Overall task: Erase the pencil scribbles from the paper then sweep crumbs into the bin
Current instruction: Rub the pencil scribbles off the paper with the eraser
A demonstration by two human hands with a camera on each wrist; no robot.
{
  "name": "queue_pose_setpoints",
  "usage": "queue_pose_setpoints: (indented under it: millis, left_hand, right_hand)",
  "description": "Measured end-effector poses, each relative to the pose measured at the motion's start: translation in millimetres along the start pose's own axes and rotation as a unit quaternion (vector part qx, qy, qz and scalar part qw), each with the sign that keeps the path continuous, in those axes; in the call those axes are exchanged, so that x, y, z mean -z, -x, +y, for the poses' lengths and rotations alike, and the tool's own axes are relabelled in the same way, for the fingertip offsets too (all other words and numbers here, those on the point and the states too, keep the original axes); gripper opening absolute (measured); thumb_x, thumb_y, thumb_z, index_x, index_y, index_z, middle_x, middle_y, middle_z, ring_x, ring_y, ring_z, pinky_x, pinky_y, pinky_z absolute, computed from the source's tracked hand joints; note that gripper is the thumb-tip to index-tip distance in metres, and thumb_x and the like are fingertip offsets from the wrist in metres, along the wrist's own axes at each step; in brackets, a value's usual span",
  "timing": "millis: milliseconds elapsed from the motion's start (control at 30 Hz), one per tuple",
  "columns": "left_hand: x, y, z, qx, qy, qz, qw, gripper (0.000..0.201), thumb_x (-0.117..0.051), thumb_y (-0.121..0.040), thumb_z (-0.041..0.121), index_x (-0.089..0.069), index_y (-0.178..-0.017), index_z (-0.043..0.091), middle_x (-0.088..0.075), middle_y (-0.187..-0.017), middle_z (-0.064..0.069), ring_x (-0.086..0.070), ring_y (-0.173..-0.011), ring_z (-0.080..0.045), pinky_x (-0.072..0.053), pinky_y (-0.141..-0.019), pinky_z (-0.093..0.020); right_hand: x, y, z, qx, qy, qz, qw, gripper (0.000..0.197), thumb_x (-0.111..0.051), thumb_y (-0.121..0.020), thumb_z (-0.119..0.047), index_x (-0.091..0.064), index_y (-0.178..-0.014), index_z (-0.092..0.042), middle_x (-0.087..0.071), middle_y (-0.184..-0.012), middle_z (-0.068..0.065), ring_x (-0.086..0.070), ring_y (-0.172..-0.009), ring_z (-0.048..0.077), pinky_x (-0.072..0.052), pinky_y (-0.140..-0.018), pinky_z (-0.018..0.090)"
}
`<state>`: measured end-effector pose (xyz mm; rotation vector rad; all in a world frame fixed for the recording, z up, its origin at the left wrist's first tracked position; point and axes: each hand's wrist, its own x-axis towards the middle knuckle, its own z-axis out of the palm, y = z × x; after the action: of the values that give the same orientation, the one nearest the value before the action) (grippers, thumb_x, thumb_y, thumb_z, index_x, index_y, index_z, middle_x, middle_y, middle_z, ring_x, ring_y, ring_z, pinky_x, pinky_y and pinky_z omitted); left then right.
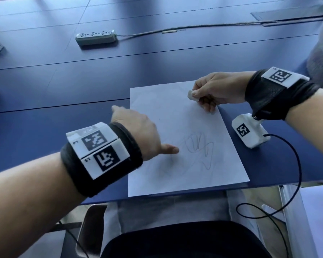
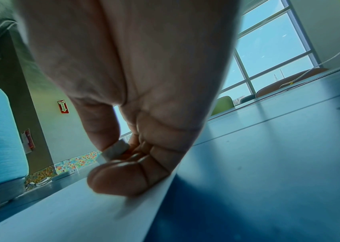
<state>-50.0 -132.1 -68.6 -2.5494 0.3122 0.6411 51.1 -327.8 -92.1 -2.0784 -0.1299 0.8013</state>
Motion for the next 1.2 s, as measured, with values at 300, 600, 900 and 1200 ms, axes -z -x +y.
queue_pose_setpoints:
  millis: [300,600,900,1200]
  left_hand:
    - [-48,11,-19,-0.020,0.057,-0.052,0.997,0.132,-0.004,-0.061,0.098,0.021,-0.152,0.006,0.022,-0.162,-0.010,0.015,-0.151,-0.020,-0.001,-0.121,-0.053]
    - [-46,15,-16,-0.046,0.064,-0.034,0.996,0.130,-0.005,-0.063,0.097,0.019,-0.153,0.007,0.020,-0.163,-0.009,0.014,-0.151,-0.020,-0.002,-0.120,-0.056]
    - [-48,10,-26,-0.061,0.025,0.006,0.998,0.129,-0.003,-0.061,0.096,0.014,-0.155,0.009,0.018,-0.164,-0.007,0.013,-0.152,-0.019,-0.003,-0.120,-0.054]
    - [-62,-11,-59,-0.160,0.105,0.039,0.981,0.118,-0.039,-0.068,0.090,0.015,-0.156,0.033,0.021,-0.162,0.013,0.015,-0.150,-0.006,-0.004,-0.123,-0.045]
  right_hand:
    - [-1,1,1,0.007,0.004,0.002,1.000,0.022,-0.044,-0.103,-0.010,-0.049,-0.081,-0.010,-0.052,-0.071,0.009,-0.052,-0.057,0.021,-0.044,-0.054,0.030]
    - [-1,2,0,0.006,0.007,0.006,1.000,0.021,-0.045,-0.102,-0.010,-0.050,-0.082,-0.010,-0.053,-0.071,0.008,-0.053,-0.056,0.020,-0.044,-0.056,0.031]
    - [-1,0,2,0.013,0.011,0.010,1.000,0.018,-0.051,-0.100,-0.012,-0.050,-0.083,-0.011,-0.052,-0.068,0.006,-0.053,-0.053,0.017,-0.043,-0.056,0.029]
    - [-22,8,-26,0.051,0.270,0.021,0.961,0.025,-0.068,-0.089,-0.039,-0.064,-0.088,-0.015,-0.064,-0.074,0.000,-0.057,-0.063,0.017,-0.049,-0.059,0.028]
